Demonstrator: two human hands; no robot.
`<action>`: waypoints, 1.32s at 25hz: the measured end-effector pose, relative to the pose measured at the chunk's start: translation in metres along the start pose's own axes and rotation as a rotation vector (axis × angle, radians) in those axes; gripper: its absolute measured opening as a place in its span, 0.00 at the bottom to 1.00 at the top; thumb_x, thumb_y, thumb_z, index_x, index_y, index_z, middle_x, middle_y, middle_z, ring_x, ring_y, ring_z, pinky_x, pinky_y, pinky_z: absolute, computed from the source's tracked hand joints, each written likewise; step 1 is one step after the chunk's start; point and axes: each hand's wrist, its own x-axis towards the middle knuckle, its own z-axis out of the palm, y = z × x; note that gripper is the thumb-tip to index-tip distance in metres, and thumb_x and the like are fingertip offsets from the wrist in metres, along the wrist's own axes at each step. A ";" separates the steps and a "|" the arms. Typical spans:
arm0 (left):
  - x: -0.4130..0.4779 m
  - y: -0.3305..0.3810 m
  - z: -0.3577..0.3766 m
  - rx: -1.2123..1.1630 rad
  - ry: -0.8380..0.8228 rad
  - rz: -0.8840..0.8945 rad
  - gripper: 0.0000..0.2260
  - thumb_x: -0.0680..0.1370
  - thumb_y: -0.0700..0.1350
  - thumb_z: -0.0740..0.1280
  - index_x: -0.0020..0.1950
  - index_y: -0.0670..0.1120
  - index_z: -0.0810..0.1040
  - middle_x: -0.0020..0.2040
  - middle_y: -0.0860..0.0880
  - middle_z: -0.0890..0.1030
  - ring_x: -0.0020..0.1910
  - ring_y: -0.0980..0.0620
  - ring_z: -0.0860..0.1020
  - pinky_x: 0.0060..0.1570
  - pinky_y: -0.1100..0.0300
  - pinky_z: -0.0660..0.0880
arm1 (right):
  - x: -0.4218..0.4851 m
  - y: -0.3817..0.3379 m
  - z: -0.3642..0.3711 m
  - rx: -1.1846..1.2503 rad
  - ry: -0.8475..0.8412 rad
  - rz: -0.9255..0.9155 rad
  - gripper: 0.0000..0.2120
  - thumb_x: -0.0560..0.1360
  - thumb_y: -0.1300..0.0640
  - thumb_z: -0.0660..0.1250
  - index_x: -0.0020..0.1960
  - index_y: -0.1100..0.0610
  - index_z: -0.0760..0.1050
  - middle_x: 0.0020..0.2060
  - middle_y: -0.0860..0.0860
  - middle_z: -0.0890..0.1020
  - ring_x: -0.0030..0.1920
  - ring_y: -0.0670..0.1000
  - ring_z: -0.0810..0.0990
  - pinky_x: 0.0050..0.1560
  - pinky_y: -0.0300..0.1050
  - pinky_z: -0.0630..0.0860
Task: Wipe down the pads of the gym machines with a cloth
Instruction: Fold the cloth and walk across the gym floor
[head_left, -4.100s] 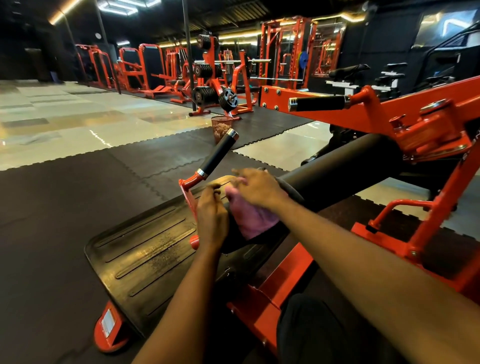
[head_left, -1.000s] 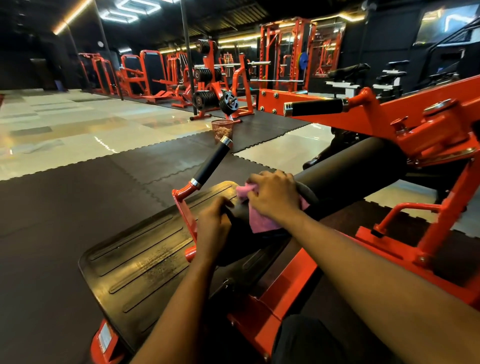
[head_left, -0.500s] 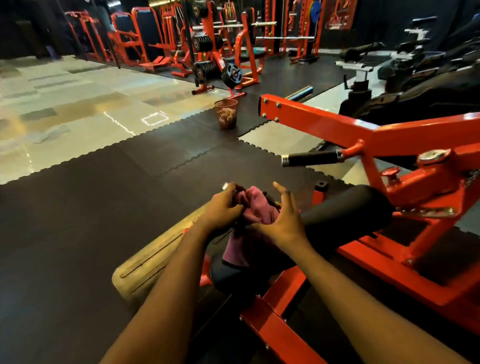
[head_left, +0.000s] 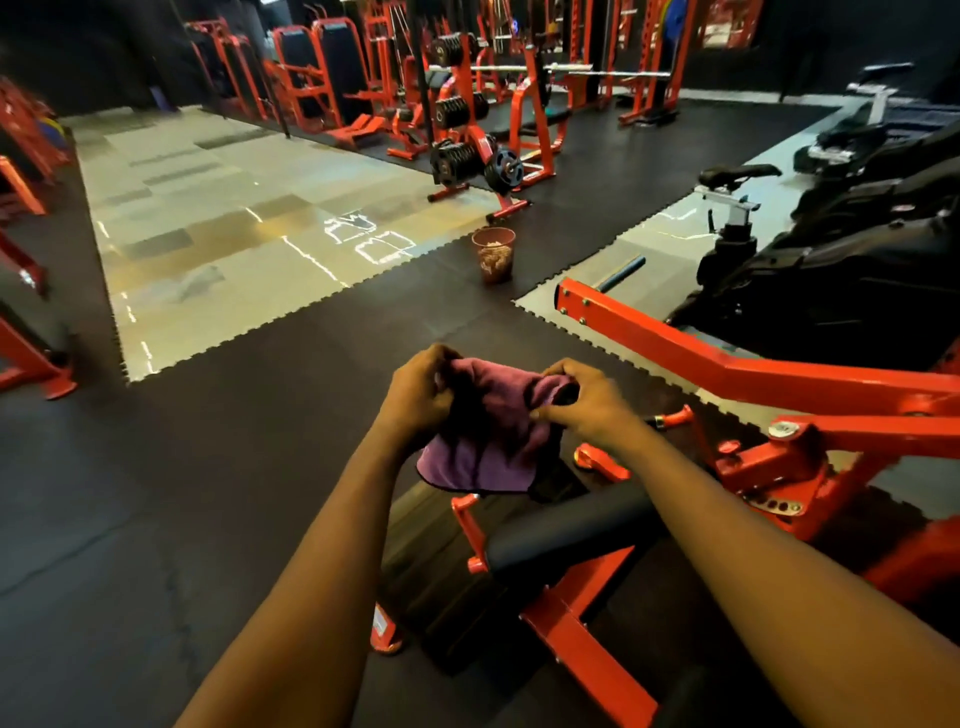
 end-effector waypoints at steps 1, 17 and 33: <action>-0.004 0.006 -0.017 0.008 0.035 -0.006 0.14 0.74 0.34 0.65 0.59 0.42 0.78 0.50 0.45 0.81 0.46 0.48 0.77 0.44 0.60 0.68 | 0.000 -0.020 -0.005 -0.012 0.015 -0.005 0.18 0.66 0.63 0.81 0.53 0.57 0.80 0.46 0.52 0.83 0.47 0.50 0.80 0.46 0.38 0.75; -0.147 -0.031 -0.227 -0.009 0.497 -0.302 0.11 0.75 0.37 0.70 0.54 0.48 0.78 0.46 0.50 0.81 0.45 0.55 0.80 0.41 0.69 0.75 | -0.004 -0.212 0.140 -0.024 -0.003 -0.344 0.07 0.79 0.55 0.69 0.56 0.54 0.80 0.48 0.52 0.76 0.46 0.53 0.75 0.44 0.43 0.69; -0.332 -0.227 -0.483 0.342 0.859 -0.512 0.09 0.74 0.37 0.72 0.53 0.45 0.83 0.47 0.49 0.82 0.43 0.52 0.79 0.49 0.60 0.77 | -0.098 -0.436 0.477 0.249 -0.314 -0.557 0.07 0.72 0.62 0.72 0.48 0.53 0.81 0.40 0.49 0.84 0.44 0.51 0.83 0.49 0.49 0.82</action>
